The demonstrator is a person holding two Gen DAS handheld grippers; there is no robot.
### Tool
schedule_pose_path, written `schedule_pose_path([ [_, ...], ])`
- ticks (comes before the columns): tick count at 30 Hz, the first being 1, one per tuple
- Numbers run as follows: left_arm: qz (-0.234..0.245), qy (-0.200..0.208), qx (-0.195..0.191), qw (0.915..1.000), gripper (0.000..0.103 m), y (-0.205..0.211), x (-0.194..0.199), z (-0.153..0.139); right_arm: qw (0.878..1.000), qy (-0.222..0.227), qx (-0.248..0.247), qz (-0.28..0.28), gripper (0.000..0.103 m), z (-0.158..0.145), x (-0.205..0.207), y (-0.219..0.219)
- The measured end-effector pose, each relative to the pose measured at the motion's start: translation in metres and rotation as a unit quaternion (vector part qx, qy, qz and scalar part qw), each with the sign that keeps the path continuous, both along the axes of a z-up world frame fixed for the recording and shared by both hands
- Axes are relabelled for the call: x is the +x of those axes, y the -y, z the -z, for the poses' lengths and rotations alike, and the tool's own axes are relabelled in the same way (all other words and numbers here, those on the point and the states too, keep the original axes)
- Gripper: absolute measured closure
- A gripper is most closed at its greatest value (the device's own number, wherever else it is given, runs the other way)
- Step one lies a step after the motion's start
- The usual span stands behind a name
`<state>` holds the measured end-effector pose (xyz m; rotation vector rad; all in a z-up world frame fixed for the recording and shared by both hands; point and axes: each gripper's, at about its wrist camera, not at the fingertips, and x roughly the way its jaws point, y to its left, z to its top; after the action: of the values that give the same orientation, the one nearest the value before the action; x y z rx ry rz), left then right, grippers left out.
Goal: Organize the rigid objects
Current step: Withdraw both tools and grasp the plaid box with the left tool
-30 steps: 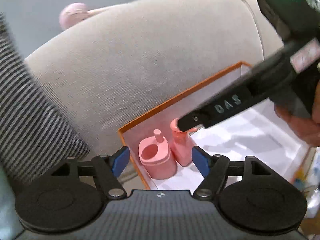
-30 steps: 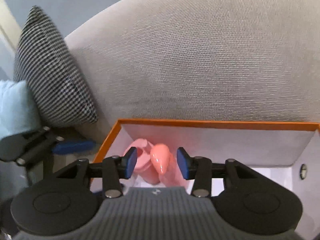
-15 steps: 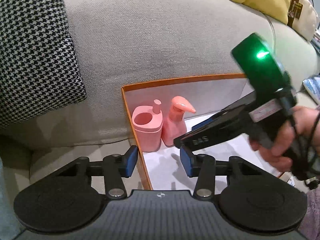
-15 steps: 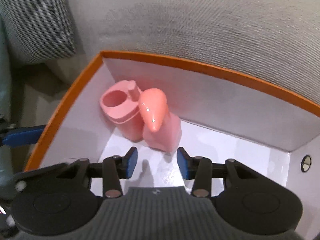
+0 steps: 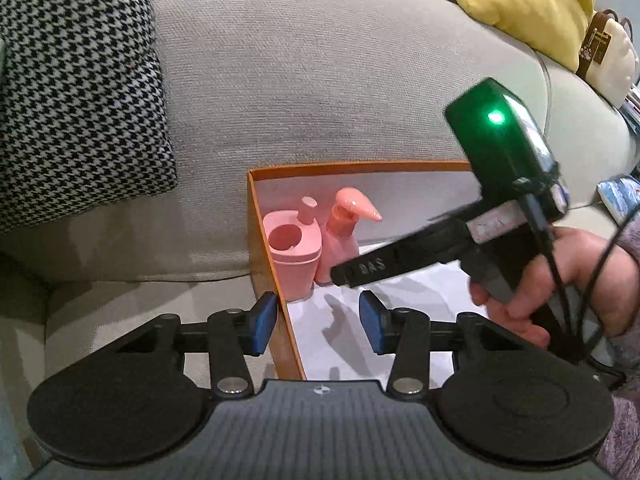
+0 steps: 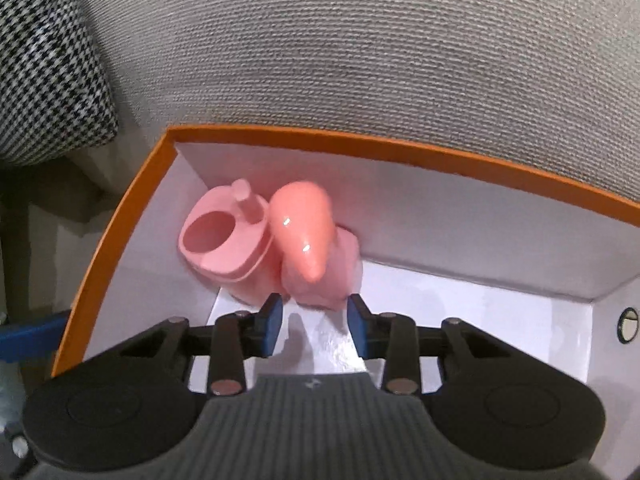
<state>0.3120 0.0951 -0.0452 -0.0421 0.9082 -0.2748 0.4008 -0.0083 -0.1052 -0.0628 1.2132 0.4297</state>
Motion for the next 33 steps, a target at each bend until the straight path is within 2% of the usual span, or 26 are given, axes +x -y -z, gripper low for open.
schedule_pose_path([
  [4, -0.022, 0.032, -0.008, 0.9992, 0.052, -0.005, -0.023, -0.016, 0.999, 0.034, 0.018, -0.011, 0.064, -0.028, -0.025, 0.007],
  [8, -0.051, 0.062, -0.036, 0.9961, 0.052, -0.011, -0.068, -0.039, 0.995, 0.086, 0.055, -0.022, 0.062, -0.065, -0.072, 0.026],
  [10, -0.059, 0.069, -0.049, 0.9947, 0.052, -0.011, -0.096, -0.049, 0.992, 0.105, 0.073, -0.021, 0.056, -0.08, -0.097, 0.041],
  [12, -0.062, 0.069, -0.063, 0.9937, 0.052, -0.011, -0.122, -0.053, 0.989, 0.115, 0.087, -0.015, 0.056, -0.088, -0.119, 0.056],
  [15, -0.053, 0.049, -0.073, 0.9947, 0.052, -0.005, -0.155, -0.049, 0.987, 0.124, 0.098, 0.0, 0.056, -0.096, -0.155, 0.079],
  [18, -0.05, 0.023, -0.081, 0.9951, 0.052, 0.0, -0.177, -0.034, 0.987, 0.124, 0.104, 0.022, 0.056, -0.084, -0.195, 0.096],
  [24, -0.052, -0.004, -0.084, 0.9951, 0.051, 0.019, -0.19, 0.001, 0.986, 0.04, 0.132, 0.096, 0.058, -0.043, -0.247, 0.115],
  [27, -0.028, -0.054, -0.081, 0.9949, 0.051, 0.03, -0.195, 0.021, 0.988, 0.01, 0.123, 0.091, 0.063, -0.025, -0.267, 0.111],
  [29, -0.006, -0.093, -0.066, 0.9934, 0.048, 0.036, -0.2, 0.039, 0.991, 0.015, 0.112, 0.076, 0.064, -0.022, -0.286, 0.109],
  [33, -0.006, -0.146, -0.031, 0.9887, 0.045, 0.04, -0.208, 0.067, 0.994, 0.042, 0.093, 0.046, 0.072, -0.018, -0.316, 0.102],
])
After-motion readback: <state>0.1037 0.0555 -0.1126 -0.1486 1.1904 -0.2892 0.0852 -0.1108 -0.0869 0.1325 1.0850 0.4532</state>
